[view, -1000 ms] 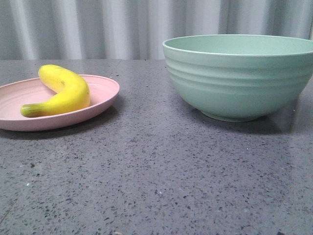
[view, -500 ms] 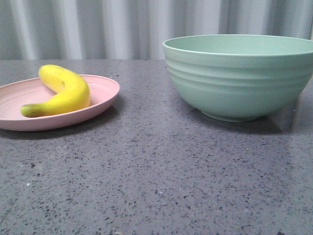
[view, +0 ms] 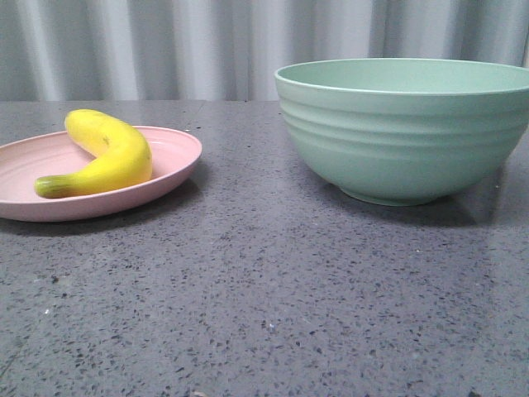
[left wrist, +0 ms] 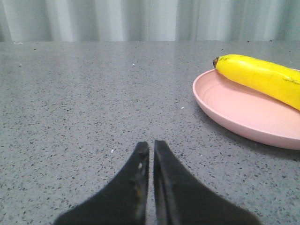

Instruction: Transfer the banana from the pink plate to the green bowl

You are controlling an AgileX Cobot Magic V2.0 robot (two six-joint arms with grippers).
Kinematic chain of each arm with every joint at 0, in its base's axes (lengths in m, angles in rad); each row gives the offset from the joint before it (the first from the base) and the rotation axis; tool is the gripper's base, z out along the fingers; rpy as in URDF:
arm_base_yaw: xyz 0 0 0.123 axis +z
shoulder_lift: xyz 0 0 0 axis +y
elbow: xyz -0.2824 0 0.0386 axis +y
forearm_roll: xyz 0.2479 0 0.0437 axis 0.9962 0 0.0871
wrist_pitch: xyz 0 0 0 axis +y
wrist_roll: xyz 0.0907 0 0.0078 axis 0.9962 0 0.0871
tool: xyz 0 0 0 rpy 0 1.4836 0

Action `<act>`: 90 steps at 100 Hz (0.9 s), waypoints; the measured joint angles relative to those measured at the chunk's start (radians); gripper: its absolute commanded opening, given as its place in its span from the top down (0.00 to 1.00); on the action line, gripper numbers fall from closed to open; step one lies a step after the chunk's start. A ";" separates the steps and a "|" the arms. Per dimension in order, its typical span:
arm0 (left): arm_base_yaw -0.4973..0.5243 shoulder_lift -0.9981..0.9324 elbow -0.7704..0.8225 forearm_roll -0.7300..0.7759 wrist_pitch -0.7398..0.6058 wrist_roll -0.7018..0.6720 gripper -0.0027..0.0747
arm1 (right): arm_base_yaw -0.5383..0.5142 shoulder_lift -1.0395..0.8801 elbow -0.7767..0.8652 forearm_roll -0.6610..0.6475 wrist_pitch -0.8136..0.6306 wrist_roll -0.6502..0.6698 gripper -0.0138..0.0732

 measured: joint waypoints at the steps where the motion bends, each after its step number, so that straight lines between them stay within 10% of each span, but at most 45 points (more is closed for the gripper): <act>1: 0.000 0.000 0.000 0.000 0.000 0.000 0.99 | 0.000 0.000 0.000 0.000 0.000 0.000 0.91; 90: 0.000 0.000 0.000 0.000 -0.083 0.000 0.99 | 0.000 0.000 0.000 0.020 -0.033 0.000 0.91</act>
